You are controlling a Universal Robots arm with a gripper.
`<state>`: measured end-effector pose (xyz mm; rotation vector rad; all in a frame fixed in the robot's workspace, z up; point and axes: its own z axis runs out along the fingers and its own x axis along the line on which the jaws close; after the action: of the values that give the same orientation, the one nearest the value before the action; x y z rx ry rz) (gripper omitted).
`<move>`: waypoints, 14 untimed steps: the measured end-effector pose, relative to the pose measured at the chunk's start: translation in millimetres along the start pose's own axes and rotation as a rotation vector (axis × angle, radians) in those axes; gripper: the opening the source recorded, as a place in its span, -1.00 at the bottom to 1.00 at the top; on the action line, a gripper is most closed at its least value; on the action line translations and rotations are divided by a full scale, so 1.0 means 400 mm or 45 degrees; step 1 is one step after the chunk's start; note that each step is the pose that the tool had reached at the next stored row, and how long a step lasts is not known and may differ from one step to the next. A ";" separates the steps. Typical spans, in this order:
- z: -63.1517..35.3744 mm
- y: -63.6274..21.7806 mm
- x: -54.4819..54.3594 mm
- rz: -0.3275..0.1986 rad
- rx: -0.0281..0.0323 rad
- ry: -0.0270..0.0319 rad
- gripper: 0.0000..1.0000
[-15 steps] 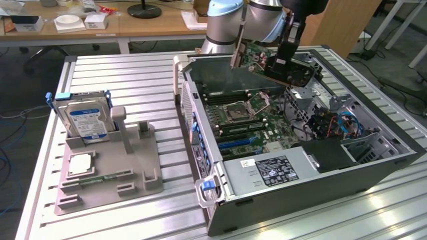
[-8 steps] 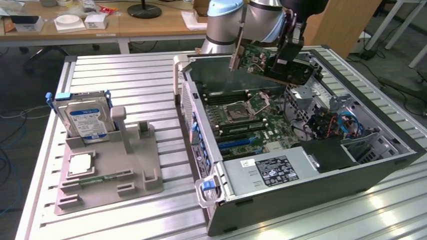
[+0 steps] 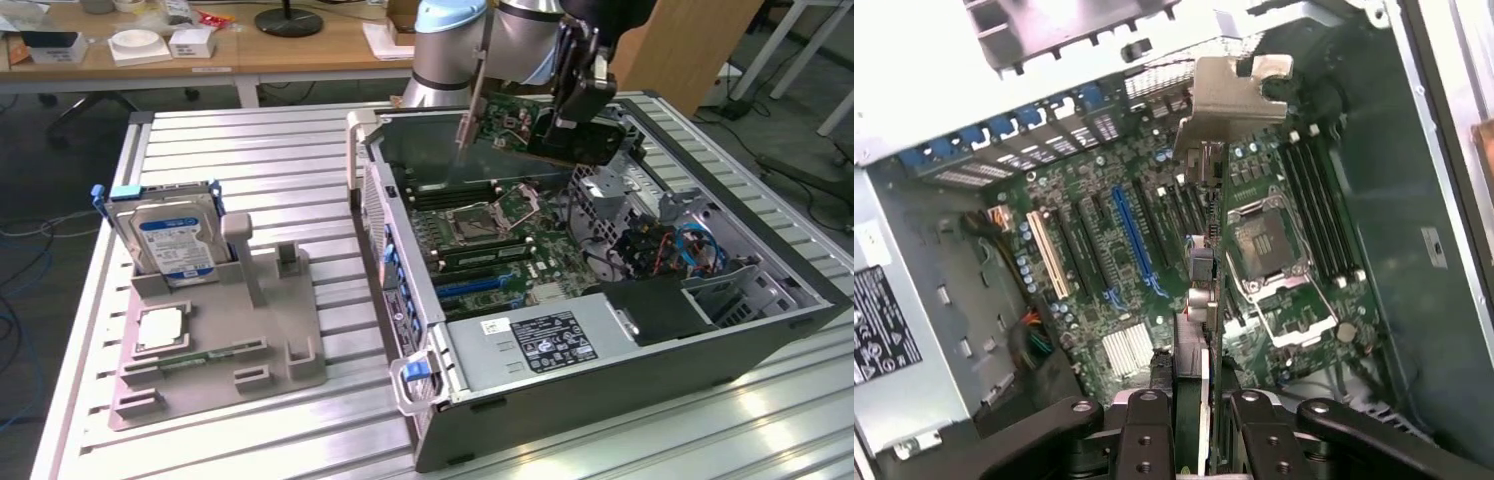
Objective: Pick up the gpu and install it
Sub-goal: 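Insert the gpu into the slot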
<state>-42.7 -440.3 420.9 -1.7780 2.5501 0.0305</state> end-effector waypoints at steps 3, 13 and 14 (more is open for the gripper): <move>0.000 0.000 0.000 -0.069 -0.0026 -0.0001 -0.47; 0.001 0.000 0.000 -0.272 -0.0104 -0.0006 -0.47; 0.001 0.000 0.000 -0.293 -0.0111 -0.0007 -0.47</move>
<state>-42.7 -440.3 420.3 -2.0607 2.3308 0.0361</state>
